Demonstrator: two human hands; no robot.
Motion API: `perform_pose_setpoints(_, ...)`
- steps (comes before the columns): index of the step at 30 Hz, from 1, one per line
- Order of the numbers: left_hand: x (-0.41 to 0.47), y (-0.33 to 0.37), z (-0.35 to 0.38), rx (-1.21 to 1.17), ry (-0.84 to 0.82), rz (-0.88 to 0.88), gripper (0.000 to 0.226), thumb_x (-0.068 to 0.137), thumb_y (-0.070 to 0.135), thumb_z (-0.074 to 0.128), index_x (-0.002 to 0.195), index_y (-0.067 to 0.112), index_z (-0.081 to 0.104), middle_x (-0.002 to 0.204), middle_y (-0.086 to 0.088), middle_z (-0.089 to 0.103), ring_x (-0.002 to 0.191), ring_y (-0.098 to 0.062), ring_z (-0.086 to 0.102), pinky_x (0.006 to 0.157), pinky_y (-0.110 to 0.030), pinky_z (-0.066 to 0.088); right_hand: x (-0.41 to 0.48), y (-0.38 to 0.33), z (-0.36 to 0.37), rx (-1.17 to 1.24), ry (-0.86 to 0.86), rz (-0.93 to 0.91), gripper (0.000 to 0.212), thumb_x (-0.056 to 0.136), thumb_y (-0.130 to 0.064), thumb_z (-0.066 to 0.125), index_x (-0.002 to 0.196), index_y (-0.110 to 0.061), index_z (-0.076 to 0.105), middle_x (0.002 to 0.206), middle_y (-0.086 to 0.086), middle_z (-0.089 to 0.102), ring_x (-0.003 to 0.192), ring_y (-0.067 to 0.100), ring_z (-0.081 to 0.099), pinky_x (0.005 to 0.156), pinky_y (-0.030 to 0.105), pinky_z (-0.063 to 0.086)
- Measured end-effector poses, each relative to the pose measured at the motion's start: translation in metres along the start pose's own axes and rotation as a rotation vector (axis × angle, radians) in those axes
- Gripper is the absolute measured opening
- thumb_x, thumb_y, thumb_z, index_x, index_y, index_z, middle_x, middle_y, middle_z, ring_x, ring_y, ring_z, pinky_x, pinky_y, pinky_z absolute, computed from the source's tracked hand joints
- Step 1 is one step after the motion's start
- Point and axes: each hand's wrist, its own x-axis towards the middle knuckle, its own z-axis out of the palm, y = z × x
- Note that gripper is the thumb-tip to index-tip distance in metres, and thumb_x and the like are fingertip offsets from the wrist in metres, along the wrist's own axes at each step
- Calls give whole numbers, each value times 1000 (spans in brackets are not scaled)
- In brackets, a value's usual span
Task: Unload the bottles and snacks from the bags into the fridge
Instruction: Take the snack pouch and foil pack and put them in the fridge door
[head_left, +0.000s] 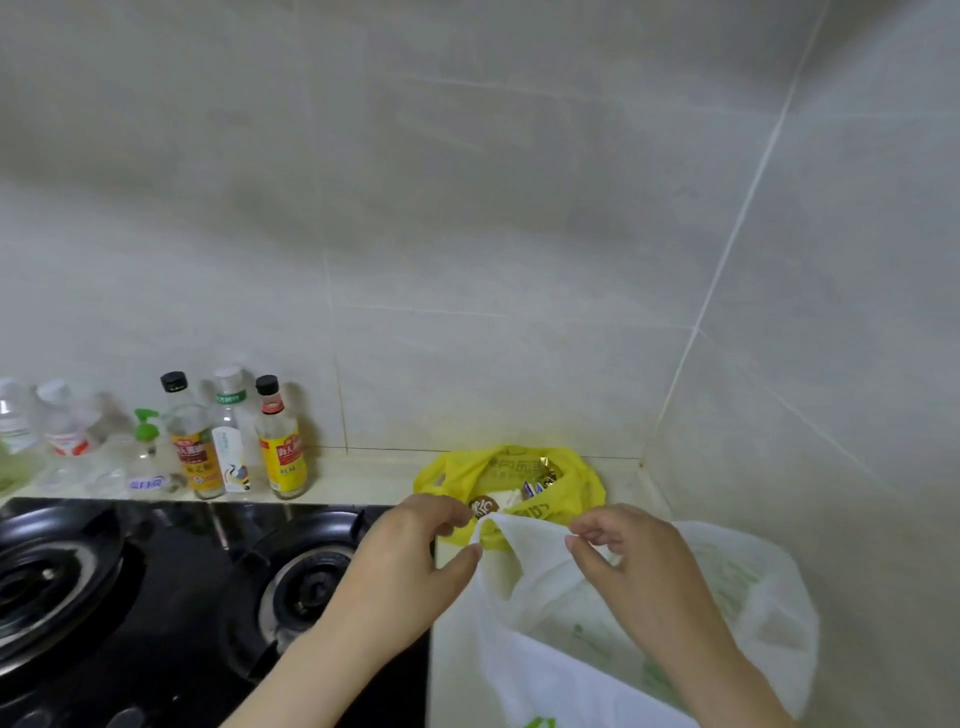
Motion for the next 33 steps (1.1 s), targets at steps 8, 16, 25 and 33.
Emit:
perform_pose_setpoints(8, 42, -59, 8, -42, -88, -5, 23, 79, 29, 70, 102, 26, 68, 97, 18, 62, 88, 5, 58, 85, -17, 47, 24, 6, 47, -50, -34, 77, 8, 83, -25, 70, 88, -31, 69, 87, -18, 64, 88, 2, 61, 84, 26, 49)
perform_pose_setpoints(16, 76, -102, 32, -47, -168, -56, 22, 79, 27, 70, 101, 24, 67, 96, 12, 64, 86, 3, 59, 81, -16, 47, 51, 33, 71, -125, -110, 132, 11, 83, -26, 71, 94, -29, 70, 90, -20, 62, 93, 5, 61, 84, 22, 43)
perform_pose_setpoints(25, 120, -125, 72, 3, -169, -132, 18, 81, 24, 68, 98, 19, 69, 90, 10, 68, 83, -2, 62, 82, -25, 51, 126, 77, 97, -179, -257, 49, 15, 87, -25, 65, 101, -23, 70, 101, -10, 67, 96, 9, 61, 81, 19, 41)
perform_pose_setpoints(33, 148, -153, 120, 87, -263, -151, 24, 85, 26, 63, 107, 17, 68, 103, 5, 68, 89, -7, 62, 84, -22, 49, 170, 127, 139, -206, -413, 37, 22, 89, -24, 60, 110, -23, 66, 114, -4, 64, 109, 15, 57, 90, 28, 43)
